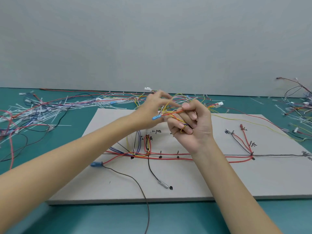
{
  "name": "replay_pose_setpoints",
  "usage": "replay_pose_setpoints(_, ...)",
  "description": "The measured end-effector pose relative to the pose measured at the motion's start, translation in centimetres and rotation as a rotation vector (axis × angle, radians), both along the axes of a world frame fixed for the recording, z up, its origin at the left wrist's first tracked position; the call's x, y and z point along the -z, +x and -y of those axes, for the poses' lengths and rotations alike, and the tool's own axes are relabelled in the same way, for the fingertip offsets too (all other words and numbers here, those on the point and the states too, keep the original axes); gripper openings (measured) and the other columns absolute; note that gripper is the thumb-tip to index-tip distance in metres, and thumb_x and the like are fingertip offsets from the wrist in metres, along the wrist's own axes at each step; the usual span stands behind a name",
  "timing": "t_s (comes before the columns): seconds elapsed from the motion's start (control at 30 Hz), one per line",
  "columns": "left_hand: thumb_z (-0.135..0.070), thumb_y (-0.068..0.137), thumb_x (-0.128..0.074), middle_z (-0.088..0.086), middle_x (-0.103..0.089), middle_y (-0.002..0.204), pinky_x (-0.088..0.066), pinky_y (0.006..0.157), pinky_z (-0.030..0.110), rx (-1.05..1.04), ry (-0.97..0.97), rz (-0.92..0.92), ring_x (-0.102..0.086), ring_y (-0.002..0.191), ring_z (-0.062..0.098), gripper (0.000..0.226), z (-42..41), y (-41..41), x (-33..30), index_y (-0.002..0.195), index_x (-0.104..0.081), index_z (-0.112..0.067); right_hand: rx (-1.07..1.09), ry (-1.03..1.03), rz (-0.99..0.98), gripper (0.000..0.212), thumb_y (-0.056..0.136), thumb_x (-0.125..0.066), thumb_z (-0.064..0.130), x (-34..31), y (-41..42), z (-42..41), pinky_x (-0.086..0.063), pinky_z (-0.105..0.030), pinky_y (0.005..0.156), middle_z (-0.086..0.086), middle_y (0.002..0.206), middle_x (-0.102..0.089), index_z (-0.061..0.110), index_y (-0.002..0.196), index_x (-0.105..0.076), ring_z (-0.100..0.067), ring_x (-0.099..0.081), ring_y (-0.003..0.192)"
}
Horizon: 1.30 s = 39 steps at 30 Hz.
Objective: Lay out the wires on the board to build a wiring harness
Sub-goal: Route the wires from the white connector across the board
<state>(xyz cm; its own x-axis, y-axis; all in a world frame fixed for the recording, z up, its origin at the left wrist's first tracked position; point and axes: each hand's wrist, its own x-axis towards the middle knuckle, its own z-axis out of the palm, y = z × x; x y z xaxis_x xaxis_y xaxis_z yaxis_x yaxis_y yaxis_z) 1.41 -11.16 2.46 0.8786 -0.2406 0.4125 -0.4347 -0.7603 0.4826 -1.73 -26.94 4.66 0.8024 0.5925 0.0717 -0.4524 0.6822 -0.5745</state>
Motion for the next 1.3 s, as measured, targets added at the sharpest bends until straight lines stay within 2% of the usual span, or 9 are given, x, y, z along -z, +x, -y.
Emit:
replay_pose_setpoints(0.1, 0.002, 0.081, -0.07, 0.01, -0.063, 0.114, -0.042, 0.097, 0.041, 0.051, -0.02, 0.027, -0.056, 0.11, 0.025, 0.023, 0.4, 0.4, 1.1, 0.102, -0.075, -0.007, -0.088, 0.019, 0.068, 0.033, 0.061, -0.049, 0.004, -0.1, -0.4, -0.1, -0.027, -0.018, 0.033, 0.005, 0.029, -0.01, 0.015, 0.035, -0.032, -0.013, -0.005, 0.031)
replay_pose_setpoints(0.23, -0.011, 0.084, -0.072, 0.01, -0.068, 0.093, -0.042, 0.088, 0.048, 0.021, 0.027, 0.105, -0.06, 0.091, 0.029, 0.012, -0.4, 1.4, 1.0, 0.09, -0.077, -0.001, -0.235, 0.046, 0.149, 0.039, 0.057, -0.055, 0.003, 0.0, -0.5, 0.2, -0.029, -0.015, 0.033, 0.005, 0.032, -0.01, 0.021, 0.04, -0.025, -0.014, -0.008, 0.03)
replay_pose_setpoints(0.47, -0.026, 0.09, -0.066, 0.006, -0.06, 0.092, -0.037, 0.084, 0.035, -0.189, 0.038, 0.209, -0.048, 0.089, 0.026, 0.02, -1.8, 4.1, 2.0, 0.088, -0.076, -0.009, -0.514, 0.047, 0.322, 0.041, 0.064, -0.064, 0.005, 0.7, 0.5, 1.0, -0.035, -0.012, 0.037, 0.006, 0.036, -0.018, 0.019, 0.044, -0.032, -0.013, -0.002, 0.033)
replay_pose_setpoints(0.63, -0.032, 0.097, -0.054, 0.005, -0.051, 0.09, -0.044, 0.086, 0.041, -0.216, -0.084, 0.133, -0.052, 0.093, 0.029, 0.036, -2.8, 4.3, 2.2, 0.077, -0.074, -0.009, -0.485, -0.184, 0.306, 0.038, 0.071, -0.068, 0.019, 0.8, 1.3, 1.8, -0.034, -0.012, 0.035, 0.01, 0.033, -0.02, 0.021, 0.044, -0.041, -0.011, -0.013, 0.03)
replay_pose_setpoints(0.73, -0.037, 0.103, -0.035, 0.011, -0.055, 0.087, -0.043, 0.082, 0.047, -0.259, 0.045, 0.114, -0.051, 0.089, 0.03, 0.054, -3.1, 3.6, 1.8, 0.071, -0.066, -0.007, -0.138, -0.606, 0.289, 0.035, 0.084, -0.06, 0.032, 1.0, 1.8, 0.9, -0.03, -0.017, 0.037, 0.011, 0.034, -0.022, 0.02, 0.054, -0.047, -0.009, -0.017, 0.03)
replay_pose_setpoints(0.83, -0.034, 0.104, -0.035, 0.013, -0.054, 0.097, -0.04, 0.078, 0.042, -0.273, 0.216, 0.157, -0.047, 0.093, 0.029, 0.043, -2.9, 2.8, 1.2, 0.088, -0.063, -0.004, 0.147, -0.94, 0.372, 0.038, 0.088, -0.056, 0.051, 1.5, 1.7, -0.3, -0.031, -0.019, 0.038, 0.004, 0.042, -0.026, 0.015, 0.074, -0.061, -0.013, -0.025, 0.036)
replay_pose_setpoints(1.0, -0.021, 0.098, -0.036, 0.008, -0.049, 0.115, -0.028, 0.071, 0.028, -0.274, 0.705, 0.23, -0.044, 0.106, 0.024, 0.024, -0.9, 2.0, 0.5, 0.107, -0.057, -0.013, 0.045, -1.015, 0.412, 0.069, 0.08, -0.047, 0.075, 1.7, 1.0, -1.1, -0.033, -0.019, 0.038, -0.002, 0.052, -0.023, 0.014, 0.097, -0.075, -0.013, -0.024, 0.037)
replay_pose_setpoints(1.17, -0.033, 0.094, -0.038, -0.002, -0.065, 0.094, -0.044, 0.068, 0.028, -0.33, 0.889, 0.458, -0.061, 0.089, 0.018, 0.038, 0.6, 1.5, 0.5, 0.079, -0.071, -0.022, 0.039, -1.064, 0.405, 0.038, 0.089, -0.058, 0.048, 2.2, 0.7, -1.3, -0.03, -0.018, 0.036, 0.005, 0.043, -0.024, 0.012, 0.084, -0.066, -0.01, -0.028, 0.035)
replay_pose_setpoints(1.3, -0.031, 0.093, -0.027, 0.005, -0.063, 0.102, -0.043, 0.077, 0.036, -0.306, 0.766, 0.443, -0.059, 0.094, 0.025, 0.046, 0.1, 1.7, 1.2, 0.089, -0.07, -0.016, 0.027, -1.006, 0.42, 0.016, 0.097, -0.047, 0.023, 2.3, 0.7, -1.5, -0.028, -0.017, 0.035, 0.005, 0.039, -0.026, 0.014, 0.084, -0.05, -0.01, -0.025, 0.033)
